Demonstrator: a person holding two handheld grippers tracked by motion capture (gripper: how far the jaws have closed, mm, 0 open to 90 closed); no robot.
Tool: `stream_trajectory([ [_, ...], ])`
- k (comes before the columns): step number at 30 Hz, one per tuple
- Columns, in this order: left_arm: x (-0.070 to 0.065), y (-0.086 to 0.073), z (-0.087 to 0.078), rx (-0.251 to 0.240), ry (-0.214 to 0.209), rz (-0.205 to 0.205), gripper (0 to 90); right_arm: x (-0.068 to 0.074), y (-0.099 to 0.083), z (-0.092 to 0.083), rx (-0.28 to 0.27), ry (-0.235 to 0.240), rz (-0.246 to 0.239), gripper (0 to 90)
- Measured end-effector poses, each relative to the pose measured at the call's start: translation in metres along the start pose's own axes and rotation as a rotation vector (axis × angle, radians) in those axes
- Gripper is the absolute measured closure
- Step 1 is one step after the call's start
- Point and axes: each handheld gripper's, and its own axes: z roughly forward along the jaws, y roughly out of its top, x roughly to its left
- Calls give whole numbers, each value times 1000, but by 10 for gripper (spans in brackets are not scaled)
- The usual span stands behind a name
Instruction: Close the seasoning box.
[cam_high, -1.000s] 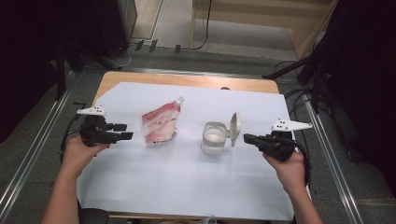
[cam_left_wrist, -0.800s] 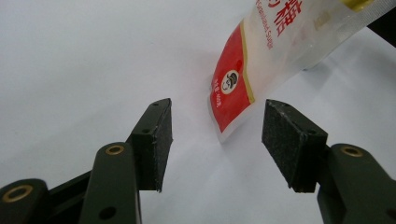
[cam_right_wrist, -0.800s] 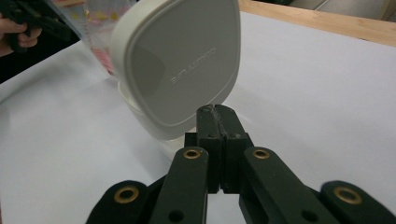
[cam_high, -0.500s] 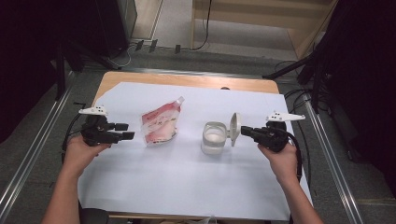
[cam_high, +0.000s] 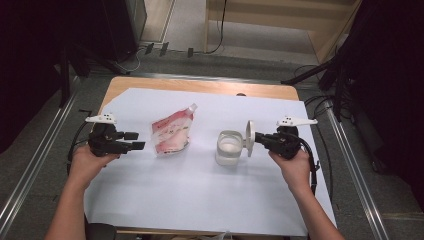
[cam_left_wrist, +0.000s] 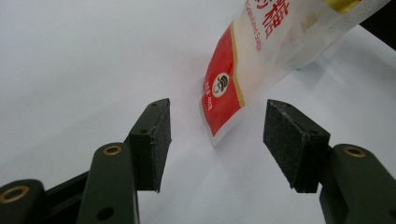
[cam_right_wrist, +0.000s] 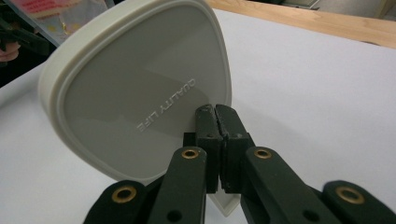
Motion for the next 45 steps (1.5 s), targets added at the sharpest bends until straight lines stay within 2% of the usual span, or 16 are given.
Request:
stream_trajectory([
  [6, 1, 0, 1, 5, 15, -2, 420, 10, 4, 1, -16, 31, -32, 880],
  [9, 1, 0, 2, 5, 5, -6, 416, 14, 5, 2, -9, 30, -43, 865],
  [14, 1, -1, 2, 3, 6, -4, 415, 20, 6, 3, -6, 36, -66, 799],
  [17, 1, -1, 2, 5, 4, -8, 415, 20, 7, 1, -5, 31, -61, 767],
  [23, 1, -1, 2, 12, 0, -12, 414, 15, 6, -6, -19, 16, -75, 676],
  [26, 0, -1, 2, 15, 2, -11, 413, 11, 5, -9, -19, 11, -59, 627],
  [32, 0, -1, 2, 14, 2, -13, 410, 6, 3, -13, -17, -5, -59, 575],
  [34, 0, -1, 2, 15, 4, -14, 409, 3, 0, -15, -20, -13, -56, 532],
  [40, 0, -1, 2, 16, 5, -13, 407, -2, -5, -24, -36, -48, -60, 518],
  [45, 1, -1, 2, 12, -10, -20, 397, -8, -11, -30, -48, -73, -55, 484],
])
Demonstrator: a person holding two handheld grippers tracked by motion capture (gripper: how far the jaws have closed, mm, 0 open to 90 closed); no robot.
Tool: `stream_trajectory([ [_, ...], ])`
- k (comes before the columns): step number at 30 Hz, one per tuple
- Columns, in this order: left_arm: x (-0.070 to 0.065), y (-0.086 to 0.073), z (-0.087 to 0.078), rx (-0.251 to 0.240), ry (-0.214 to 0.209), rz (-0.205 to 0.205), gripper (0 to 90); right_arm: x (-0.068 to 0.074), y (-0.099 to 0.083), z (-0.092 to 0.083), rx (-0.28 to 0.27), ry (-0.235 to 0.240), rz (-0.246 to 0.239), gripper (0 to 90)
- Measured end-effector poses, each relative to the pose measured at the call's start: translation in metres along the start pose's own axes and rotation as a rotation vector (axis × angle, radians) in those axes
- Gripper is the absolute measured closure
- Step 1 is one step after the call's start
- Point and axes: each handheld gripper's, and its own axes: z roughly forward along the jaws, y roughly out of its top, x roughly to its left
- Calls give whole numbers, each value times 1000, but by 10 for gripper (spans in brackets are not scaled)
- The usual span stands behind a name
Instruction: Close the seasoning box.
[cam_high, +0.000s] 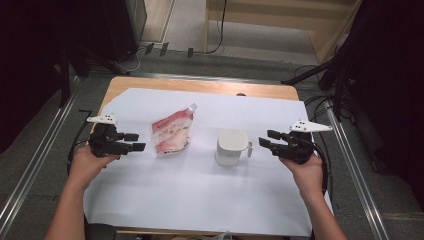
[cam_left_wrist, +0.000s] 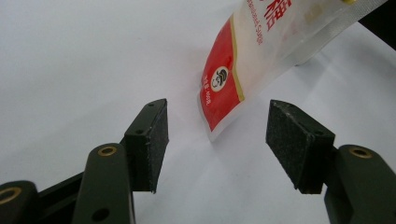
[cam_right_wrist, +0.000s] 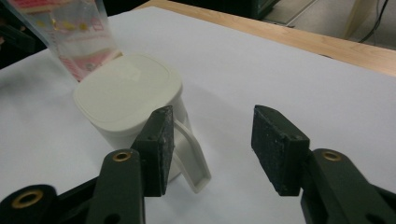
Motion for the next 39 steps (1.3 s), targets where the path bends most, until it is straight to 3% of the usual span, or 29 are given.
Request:
stream_trajectory([
  [6, -1, 0, -1, -5, 5, -2, 396, -8, -10, -3, -2, -15, 33, 476],
  [10, -2, 0, 0, 2, 14, 2, 394, -16, -16, -5, 13, -67, 49, 469],
  [16, -3, 1, 1, -2, 18, 11, 390, -21, -24, -6, 15, -73, 83, 464],
  [39, -5, 4, 4, 8, 14, 14, 377, -22, -26, -7, 23, -77, 75, 473],
])
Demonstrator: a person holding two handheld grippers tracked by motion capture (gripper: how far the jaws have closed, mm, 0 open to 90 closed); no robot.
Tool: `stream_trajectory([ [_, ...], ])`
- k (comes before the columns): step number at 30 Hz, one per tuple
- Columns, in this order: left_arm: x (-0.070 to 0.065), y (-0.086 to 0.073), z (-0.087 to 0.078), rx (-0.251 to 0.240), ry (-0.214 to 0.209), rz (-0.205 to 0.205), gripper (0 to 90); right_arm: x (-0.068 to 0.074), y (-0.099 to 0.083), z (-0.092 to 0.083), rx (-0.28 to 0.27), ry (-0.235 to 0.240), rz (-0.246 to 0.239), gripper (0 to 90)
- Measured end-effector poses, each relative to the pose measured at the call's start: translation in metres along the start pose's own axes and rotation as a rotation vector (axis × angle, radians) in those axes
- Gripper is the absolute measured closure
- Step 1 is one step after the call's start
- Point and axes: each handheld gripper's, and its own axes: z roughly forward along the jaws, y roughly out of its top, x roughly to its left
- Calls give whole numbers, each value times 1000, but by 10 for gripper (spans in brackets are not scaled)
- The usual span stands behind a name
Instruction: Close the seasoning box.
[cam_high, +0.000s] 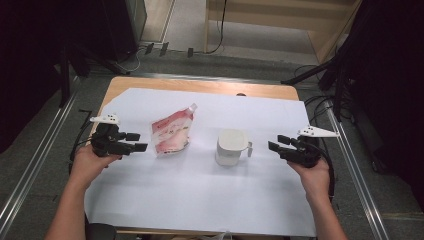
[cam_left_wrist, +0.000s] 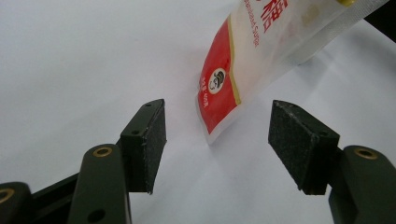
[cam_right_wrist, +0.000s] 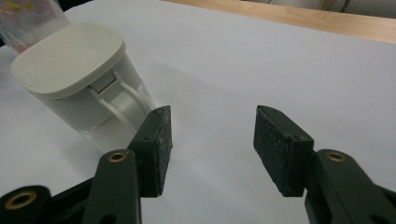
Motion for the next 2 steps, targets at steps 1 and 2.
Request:
stream_trajectory([
  [1, 0, 0, 0, 0, 3, -2, 377, 0, 0, 0, 2, 0, -1, 473],
  [2, 0, 0, 0, 0, 3, -2, 380, 0, 0, 0, 2, -1, -3, 471],
])
